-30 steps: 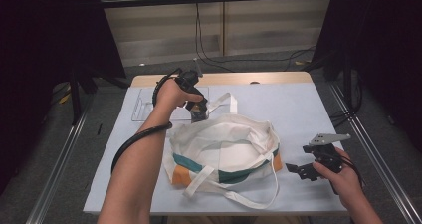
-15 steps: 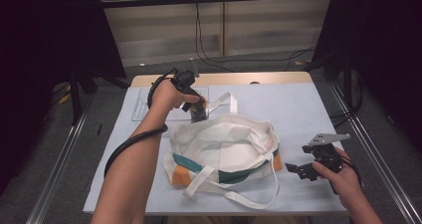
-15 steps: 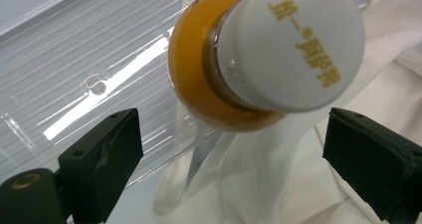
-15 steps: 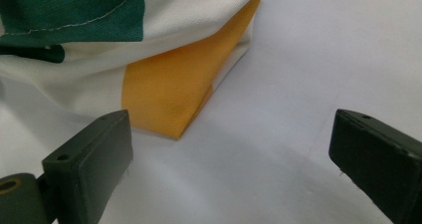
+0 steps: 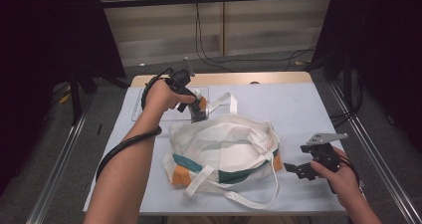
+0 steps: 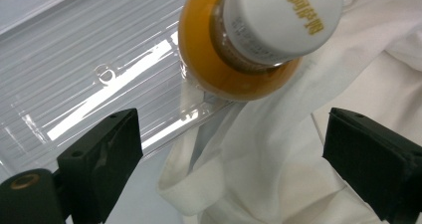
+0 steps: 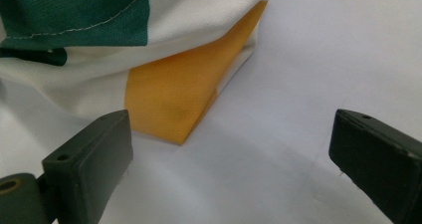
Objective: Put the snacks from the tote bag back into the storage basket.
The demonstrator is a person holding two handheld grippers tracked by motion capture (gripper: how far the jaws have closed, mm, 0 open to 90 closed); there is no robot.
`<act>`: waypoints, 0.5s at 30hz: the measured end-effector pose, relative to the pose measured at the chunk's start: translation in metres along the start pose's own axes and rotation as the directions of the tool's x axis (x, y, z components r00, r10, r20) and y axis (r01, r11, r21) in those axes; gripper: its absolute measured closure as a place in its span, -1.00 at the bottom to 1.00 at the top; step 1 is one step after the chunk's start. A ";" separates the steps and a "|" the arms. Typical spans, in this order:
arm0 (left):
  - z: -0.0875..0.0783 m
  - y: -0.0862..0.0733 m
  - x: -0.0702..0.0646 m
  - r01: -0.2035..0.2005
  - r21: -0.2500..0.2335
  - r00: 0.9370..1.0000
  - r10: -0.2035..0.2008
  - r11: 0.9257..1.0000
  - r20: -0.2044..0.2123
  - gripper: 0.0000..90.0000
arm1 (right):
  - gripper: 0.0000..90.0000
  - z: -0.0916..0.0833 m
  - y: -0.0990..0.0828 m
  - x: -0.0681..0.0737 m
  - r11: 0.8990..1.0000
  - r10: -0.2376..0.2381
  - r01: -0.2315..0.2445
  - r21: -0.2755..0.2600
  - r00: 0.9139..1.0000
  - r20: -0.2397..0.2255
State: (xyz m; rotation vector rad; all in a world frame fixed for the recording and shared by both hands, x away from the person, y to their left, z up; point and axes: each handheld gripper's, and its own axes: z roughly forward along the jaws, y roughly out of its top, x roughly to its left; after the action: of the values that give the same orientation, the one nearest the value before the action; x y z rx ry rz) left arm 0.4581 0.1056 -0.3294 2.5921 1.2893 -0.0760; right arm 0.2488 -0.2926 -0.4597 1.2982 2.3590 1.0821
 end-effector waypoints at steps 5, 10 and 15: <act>-0.004 -0.002 -0.001 -0.005 0.001 1.000 0.005 1.000 0.000 -0.82 | -0.92 -0.002 -0.002 0.000 1.000 0.008 -0.008 -0.002 1.000 0.004; -0.007 -0.004 -0.004 -0.008 -0.005 1.000 0.009 1.000 0.005 -0.82 | -0.92 -0.006 -0.003 0.000 1.000 0.008 -0.008 -0.005 1.000 0.018; -0.012 -0.008 -0.006 -0.012 -0.012 1.000 0.012 1.000 0.004 -0.82 | -0.92 -0.008 -0.004 0.001 1.000 0.012 -0.012 -0.007 1.000 0.020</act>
State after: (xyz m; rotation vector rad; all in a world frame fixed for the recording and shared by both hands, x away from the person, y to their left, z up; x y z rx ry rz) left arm 0.4475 0.1080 -0.3186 2.5882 1.2689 -0.0707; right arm 0.2417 -0.2970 -0.4565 1.3163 2.3342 1.0751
